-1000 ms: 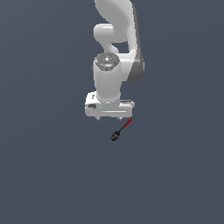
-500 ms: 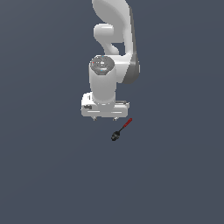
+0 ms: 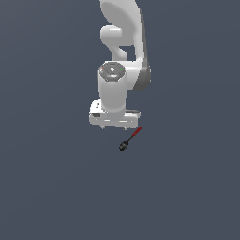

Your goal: Pick up the object and move it to a goal position.

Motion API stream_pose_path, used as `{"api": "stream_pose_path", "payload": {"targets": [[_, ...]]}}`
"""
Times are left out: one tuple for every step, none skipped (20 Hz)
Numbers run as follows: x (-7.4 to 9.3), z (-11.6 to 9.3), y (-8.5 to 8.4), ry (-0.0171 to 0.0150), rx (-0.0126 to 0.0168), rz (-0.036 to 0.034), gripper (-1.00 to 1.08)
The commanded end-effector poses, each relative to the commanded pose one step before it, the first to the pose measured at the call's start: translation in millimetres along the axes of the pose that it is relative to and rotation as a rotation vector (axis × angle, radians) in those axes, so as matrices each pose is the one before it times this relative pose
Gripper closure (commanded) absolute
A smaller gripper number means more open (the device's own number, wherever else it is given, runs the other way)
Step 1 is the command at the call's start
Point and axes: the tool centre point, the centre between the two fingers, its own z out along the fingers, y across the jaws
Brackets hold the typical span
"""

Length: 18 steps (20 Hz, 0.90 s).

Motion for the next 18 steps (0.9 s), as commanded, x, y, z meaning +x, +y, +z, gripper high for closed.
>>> {"api": "stream_pose_path", "payload": {"targets": [[-0.92,4.42,-4.87,0.00185,0.00194,0.02531,-0.92],[-0.51,2.12,-2.21,0.00098,0.00091,0.0127,-0.92],[-0.61,2.29,-2.38,0.00104,0.00097,0.01374,-0.92],[-0.71,2.46,-2.55,0.00113,0.00106,0.01484,-0.92],[-0.83,2.63,-2.71,0.0012,0.00113,0.01595,-0.92],[-0.97,2.8,-2.84,0.00125,0.00119,0.01708,-0.92],[-1.12,2.97,-2.97,0.00131,0.00125,0.01822,-0.92],[-1.29,3.15,-3.1,0.00137,0.00131,0.01935,-0.92],[-1.47,3.31,-3.2,0.00143,0.00137,0.02052,-0.92],[-1.66,3.48,-3.3,0.00148,0.00142,0.02166,-0.92],[-1.82,3.54,-3.29,0.00149,0.00143,0.02217,-0.92],[-1.93,3.52,-3.18,0.00147,0.00141,0.02223,-0.92],[-2.05,3.5,-3.09,0.00146,0.00138,0.02225,-0.92],[-2.15,3.48,-2.98,0.00144,0.00135,0.02229,-0.92],[-2.26,3.46,-2.87,0.00143,0.00133,0.02233,-0.92],[-2.36,3.44,-2.76,0.00143,0.0013,0.02236,-0.92],[-2.45,3.42,-2.65,0.00142,0.00128,0.02239,-0.92],[-2.51,3.36,-2.5,0.00141,0.00124,0.02218,-0.92]]}}
